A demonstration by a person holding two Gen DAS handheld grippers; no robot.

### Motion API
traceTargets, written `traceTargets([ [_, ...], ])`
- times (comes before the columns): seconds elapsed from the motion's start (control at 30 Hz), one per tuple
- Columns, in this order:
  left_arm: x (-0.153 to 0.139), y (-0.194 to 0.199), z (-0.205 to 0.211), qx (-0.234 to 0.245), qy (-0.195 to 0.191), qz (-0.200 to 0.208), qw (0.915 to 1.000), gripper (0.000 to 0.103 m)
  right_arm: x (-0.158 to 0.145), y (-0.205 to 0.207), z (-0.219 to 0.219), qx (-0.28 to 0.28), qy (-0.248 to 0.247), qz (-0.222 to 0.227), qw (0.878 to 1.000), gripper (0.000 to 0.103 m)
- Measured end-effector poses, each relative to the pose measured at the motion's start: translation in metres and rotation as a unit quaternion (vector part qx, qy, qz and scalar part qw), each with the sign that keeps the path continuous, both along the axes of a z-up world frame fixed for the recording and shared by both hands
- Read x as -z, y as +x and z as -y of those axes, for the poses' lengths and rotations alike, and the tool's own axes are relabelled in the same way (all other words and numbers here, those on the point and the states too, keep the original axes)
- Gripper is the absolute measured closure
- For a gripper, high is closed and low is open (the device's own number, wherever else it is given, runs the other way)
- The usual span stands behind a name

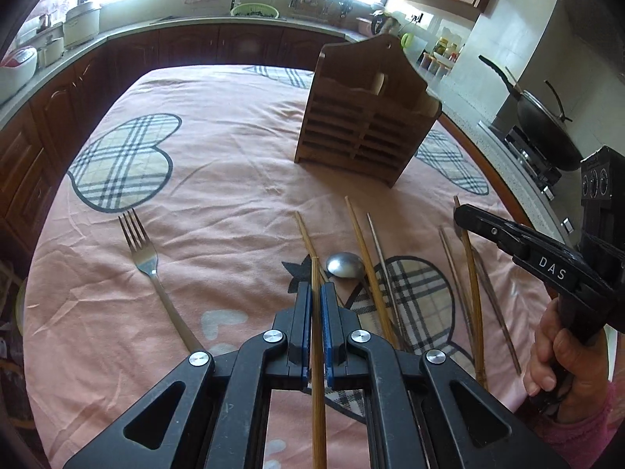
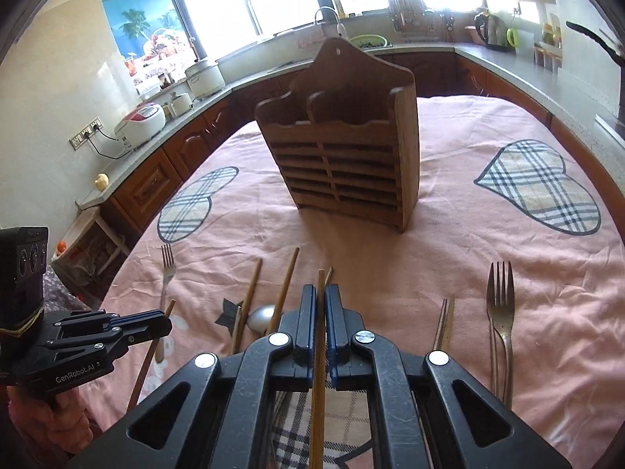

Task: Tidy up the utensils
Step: 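Lift the chopstick with the left tool and carry it over the wooden holder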

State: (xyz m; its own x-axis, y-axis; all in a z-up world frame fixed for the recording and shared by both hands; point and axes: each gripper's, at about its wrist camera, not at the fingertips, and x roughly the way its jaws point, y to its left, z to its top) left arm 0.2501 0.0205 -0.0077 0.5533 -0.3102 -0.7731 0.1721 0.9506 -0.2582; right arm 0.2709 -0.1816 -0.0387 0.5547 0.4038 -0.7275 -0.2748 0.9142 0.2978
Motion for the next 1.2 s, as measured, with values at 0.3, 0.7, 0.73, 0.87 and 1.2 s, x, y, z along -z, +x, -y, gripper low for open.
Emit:
traceTargets([
  [0.3,-0.044,-0.032,-0.022,-0.011,-0.029,0.052,0.9982,0.100,-0.049,-0.016,0.001,-0.001,0.011,0.058,0.998,0.098],
  [0.7,-0.072,-0.048,-0.030,-0.010,-0.041,0.087,0.9953,0.100,-0.075,-0.027,0.003,0.001,0.015,0.093,0.996,0.099],
  [0.73,-0.075,-0.050,-0.032,-0.010,-0.042,0.093,0.9947,0.100,-0.078,-0.028,0.004,0.002,0.015,0.099,0.995,0.099],
  [0.87,-0.086,-0.056,-0.036,-0.012,-0.046,0.115,0.9922,0.100,-0.088,-0.029,0.007,0.009,0.018,0.115,0.993,0.099],
  [1.2,-0.106,-0.056,-0.039,-0.021,-0.047,0.174,0.9834,0.100,-0.106,-0.022,0.015,0.028,0.036,0.147,0.988,0.099],
])
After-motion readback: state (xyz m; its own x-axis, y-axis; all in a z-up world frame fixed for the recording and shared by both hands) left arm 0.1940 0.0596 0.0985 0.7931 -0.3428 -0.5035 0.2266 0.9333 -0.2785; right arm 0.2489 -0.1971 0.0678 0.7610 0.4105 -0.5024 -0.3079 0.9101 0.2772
